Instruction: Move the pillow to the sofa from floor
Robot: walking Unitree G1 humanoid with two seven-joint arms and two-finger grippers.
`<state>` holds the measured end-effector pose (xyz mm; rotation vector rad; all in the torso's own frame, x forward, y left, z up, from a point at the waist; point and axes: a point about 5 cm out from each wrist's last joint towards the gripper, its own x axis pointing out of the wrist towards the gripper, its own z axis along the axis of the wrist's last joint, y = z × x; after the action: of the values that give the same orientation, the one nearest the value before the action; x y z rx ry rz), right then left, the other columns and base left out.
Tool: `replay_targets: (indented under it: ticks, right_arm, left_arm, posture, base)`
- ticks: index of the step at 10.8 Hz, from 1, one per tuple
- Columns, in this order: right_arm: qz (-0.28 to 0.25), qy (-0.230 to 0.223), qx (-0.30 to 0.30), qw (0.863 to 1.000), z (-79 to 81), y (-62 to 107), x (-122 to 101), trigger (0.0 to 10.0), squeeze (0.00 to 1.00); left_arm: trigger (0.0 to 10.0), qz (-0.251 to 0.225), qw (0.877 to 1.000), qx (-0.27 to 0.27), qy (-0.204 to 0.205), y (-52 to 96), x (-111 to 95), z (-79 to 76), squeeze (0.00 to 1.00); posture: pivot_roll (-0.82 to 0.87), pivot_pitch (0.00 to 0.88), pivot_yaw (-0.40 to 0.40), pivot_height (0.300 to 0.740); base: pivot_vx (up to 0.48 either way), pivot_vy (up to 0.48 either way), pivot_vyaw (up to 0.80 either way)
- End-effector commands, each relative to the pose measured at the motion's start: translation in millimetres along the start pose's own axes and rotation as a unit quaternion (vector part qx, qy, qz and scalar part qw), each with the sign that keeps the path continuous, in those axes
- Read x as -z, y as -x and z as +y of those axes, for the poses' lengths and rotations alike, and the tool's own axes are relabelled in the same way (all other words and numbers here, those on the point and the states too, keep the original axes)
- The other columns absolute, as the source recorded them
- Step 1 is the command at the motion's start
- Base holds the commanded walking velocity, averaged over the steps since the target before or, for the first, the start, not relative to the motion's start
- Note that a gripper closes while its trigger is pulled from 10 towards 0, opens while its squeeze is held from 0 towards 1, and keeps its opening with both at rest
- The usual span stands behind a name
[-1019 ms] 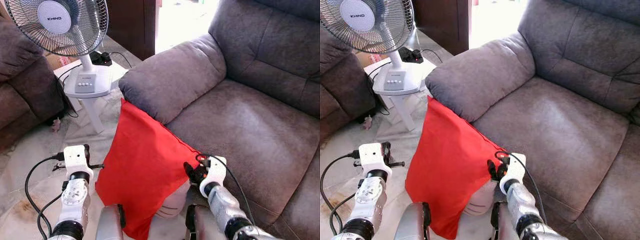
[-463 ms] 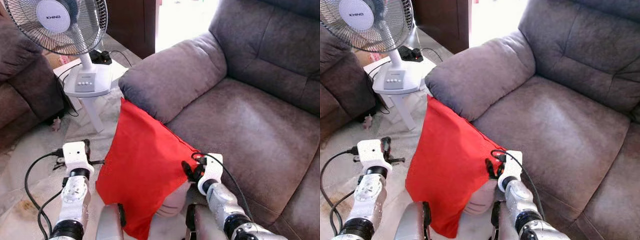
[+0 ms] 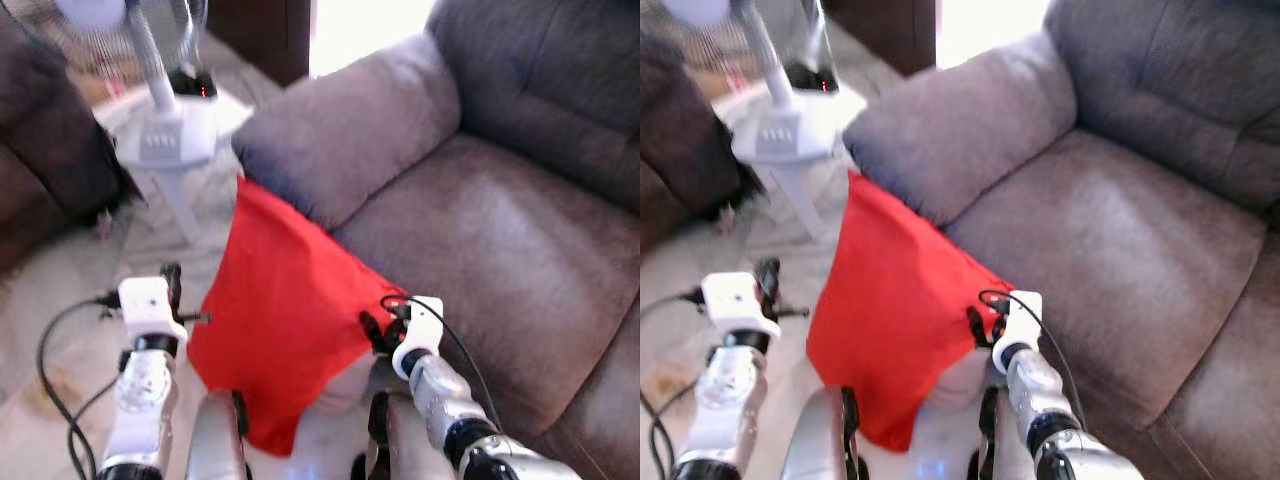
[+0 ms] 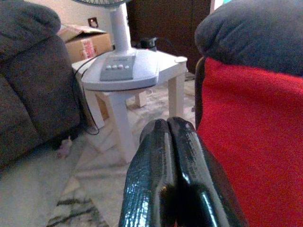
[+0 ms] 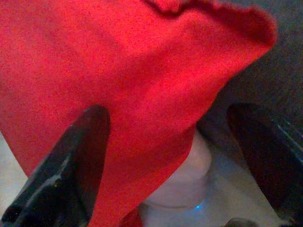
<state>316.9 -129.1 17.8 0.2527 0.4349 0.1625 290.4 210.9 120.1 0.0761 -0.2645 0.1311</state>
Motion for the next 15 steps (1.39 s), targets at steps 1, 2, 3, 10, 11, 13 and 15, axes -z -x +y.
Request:
replay_targets:
  ticks: [1, 2, 3, 10, 11, 13, 15]
  right_arm:
    - [0.016, -0.018, 0.001, 1.000, -0.8, 2.4, 9, 10.0, 0.00]
    - [0.015, -0.042, 0.002, 0.999, -0.1, 2.7, 11, 10.0, 0.00]
    - [0.019, -0.073, -0.003, 0.997, 4.0, 1.9, 13, 10.0, 0.00]
    - [0.000, -0.168, -0.072, 0.983, 18.0, 3.4, 18, 10.0, 0.00]
    - [-0.007, -0.177, -0.070, 0.982, 17.5, 3.3, 17, 10.0, 0.00]
    - [-0.024, -0.191, -0.077, 0.978, 17.8, 1.8, 11, 10.0, 0.00]
    - [-0.035, -0.202, -0.076, 0.976, 18.2, -0.4, 4, 10.0, 0.00]
  left_arm:
    - [10.0, -0.013, 1.000, 0.003, -0.005, 0.6, -12, 3.9, 0.00]
    - [10.0, -0.031, 0.999, 0.004, -0.008, 1.3, -28, 6.3, 0.00]
    - [10.0, -0.045, 0.999, 0.008, -0.007, -0.6, -41, 6.5, 0.00]
    - [10.0, -0.022, 0.994, 0.000, 0.103, 7.0, -63, -2.0, 0.00]
    - [10.0, -0.026, 0.993, -0.001, 0.115, 5.2, -66, -2.9, 0.00]
    - [10.0, -0.030, 0.991, 0.000, 0.128, 3.7, -72, -3.8, 0.00]
    - [10.0, -0.033, 0.989, -0.002, 0.143, 3.0, -74, -3.7, 0.00]
  posture:
    - [0.18, 0.329, -0.061, 0.577]
    - [0.19, 0.343, -0.065, 0.577]
    - [0.20, 0.354, -0.067, 0.577]
    - [0.23, 0.375, -0.050, 0.577]
    - [0.24, 0.379, -0.046, 0.577]
    - [0.24, 0.383, -0.040, 0.577]
    - [0.24, 0.385, -0.038, 0.577]
  base:
    - [0.000, 0.000, 0.00]
    - [0.000, 0.000, 0.00]
    - [0.000, 0.000, 0.00]
    - [0.000, 0.000, 0.00]
    - [0.000, 0.000, 0.00]
    - [0.000, 0.000, 0.00]
    - [0.000, 0.000, 0.00]
